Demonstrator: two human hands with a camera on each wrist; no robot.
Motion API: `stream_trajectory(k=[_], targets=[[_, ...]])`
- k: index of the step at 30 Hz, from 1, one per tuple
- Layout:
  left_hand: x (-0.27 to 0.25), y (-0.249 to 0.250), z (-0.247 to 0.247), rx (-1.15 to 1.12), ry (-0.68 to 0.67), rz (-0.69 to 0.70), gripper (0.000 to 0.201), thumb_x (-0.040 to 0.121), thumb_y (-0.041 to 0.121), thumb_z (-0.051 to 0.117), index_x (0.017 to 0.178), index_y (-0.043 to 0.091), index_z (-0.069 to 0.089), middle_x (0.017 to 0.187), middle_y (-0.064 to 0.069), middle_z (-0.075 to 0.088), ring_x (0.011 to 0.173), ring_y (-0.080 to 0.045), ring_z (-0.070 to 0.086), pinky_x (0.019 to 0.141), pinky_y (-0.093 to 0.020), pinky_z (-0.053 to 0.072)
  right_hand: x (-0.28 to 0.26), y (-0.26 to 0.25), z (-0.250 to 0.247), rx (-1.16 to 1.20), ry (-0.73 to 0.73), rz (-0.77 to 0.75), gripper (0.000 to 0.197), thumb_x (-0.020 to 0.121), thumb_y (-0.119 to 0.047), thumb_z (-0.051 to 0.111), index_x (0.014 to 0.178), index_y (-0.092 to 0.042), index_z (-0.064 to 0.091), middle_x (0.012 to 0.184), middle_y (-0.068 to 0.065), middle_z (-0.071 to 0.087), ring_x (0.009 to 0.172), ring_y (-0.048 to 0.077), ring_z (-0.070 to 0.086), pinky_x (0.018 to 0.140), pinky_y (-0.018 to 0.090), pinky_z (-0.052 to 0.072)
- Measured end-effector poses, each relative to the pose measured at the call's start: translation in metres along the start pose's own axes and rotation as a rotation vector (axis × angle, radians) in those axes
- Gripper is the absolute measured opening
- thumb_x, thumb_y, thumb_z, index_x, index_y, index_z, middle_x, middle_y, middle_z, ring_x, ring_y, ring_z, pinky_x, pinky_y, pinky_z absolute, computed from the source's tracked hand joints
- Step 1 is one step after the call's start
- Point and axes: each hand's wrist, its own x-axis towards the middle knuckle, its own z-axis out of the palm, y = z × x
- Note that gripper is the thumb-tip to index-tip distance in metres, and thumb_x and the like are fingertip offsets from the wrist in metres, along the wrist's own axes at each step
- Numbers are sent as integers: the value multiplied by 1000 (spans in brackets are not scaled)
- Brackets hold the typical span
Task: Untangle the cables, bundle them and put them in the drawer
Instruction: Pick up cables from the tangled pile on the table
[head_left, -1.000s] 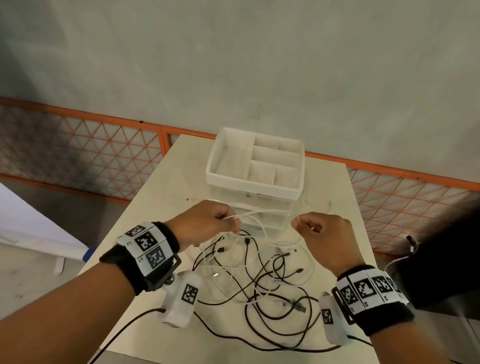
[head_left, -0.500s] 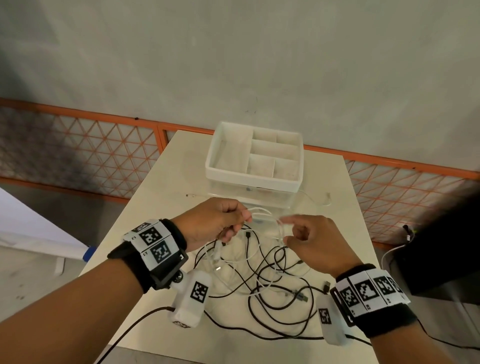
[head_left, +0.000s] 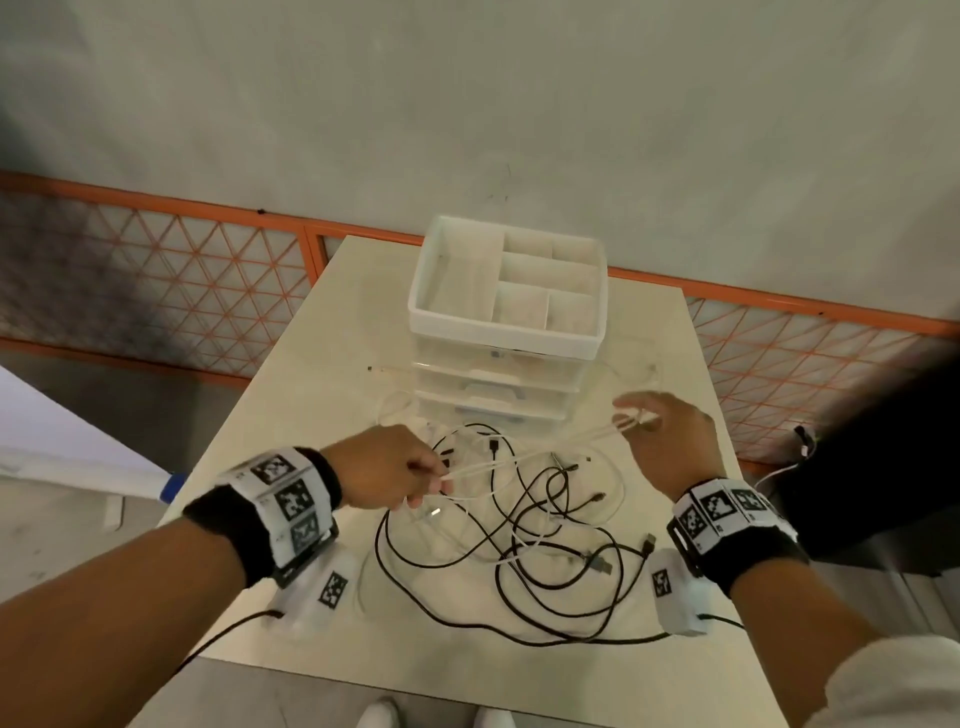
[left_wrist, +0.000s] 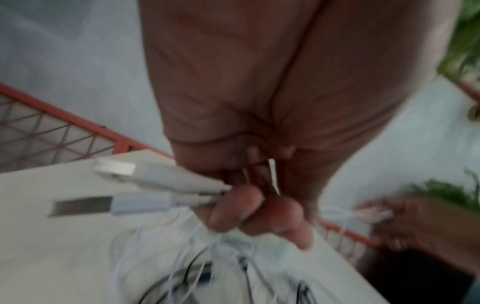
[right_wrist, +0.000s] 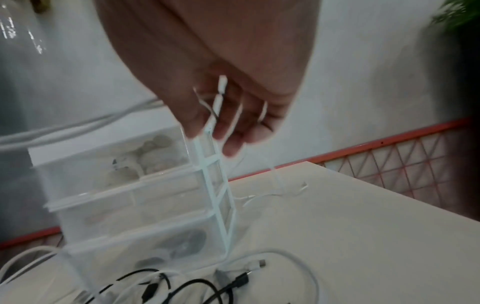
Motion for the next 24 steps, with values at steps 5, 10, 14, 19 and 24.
stream_trajectory(k=[5, 10, 14, 19, 24], targets=[[18, -25, 34, -271, 292, -129, 27, 97, 10, 48, 91, 18, 73, 74, 4, 66, 63, -8, 58, 52, -14, 41, -20, 6, 45, 89, -256, 9, 100, 87, -19, 73, 154, -52, 6, 153, 0, 42, 111, 28, 66, 95, 41, 55], [19, -23, 23, -591, 339, -120, 20, 98, 10, 50, 92, 5, 69, 61, 2, 50, 53, -11, 41, 47, -20, 33, -53, 11, 101, -212, -394, 21, 54, 92, -24, 55, 142, -42, 45, 131, 2, 56, 117, 24, 59, 97, 38, 50], [16, -19, 10, -654, 287, -60, 16, 94, 16, 60, 82, 9, 67, 55, 5, 42, 51, -12, 38, 47, -22, 33, -60, -1, 134, -467, -600, 25, 56, 96, -22, 48, 146, -46, 38, 141, 0, 47, 122, 26, 57, 94, 36, 48], [13, -30, -4, -675, 292, -44, 25, 99, 15, 49, 88, 8, 70, 61, 0, 47, 50, -12, 33, 45, -21, 28, -44, -38, 116, -468, -389, 62, 19, 96, -41, 54, 104, -31, 67, 109, -4, 68, 99, 23, 65, 78, 32, 49], [16, -39, -12, -755, 329, 52, 25, 103, 24, 45, 105, 16, 69, 86, -7, 70, 53, -14, 31, 46, -24, 25, -28, -118, 50, 25, -104, -214, 29, 90, -49, 67, 77, -22, 71, 52, -10, 52, 50, 7, 46, 54, 24, 41]])
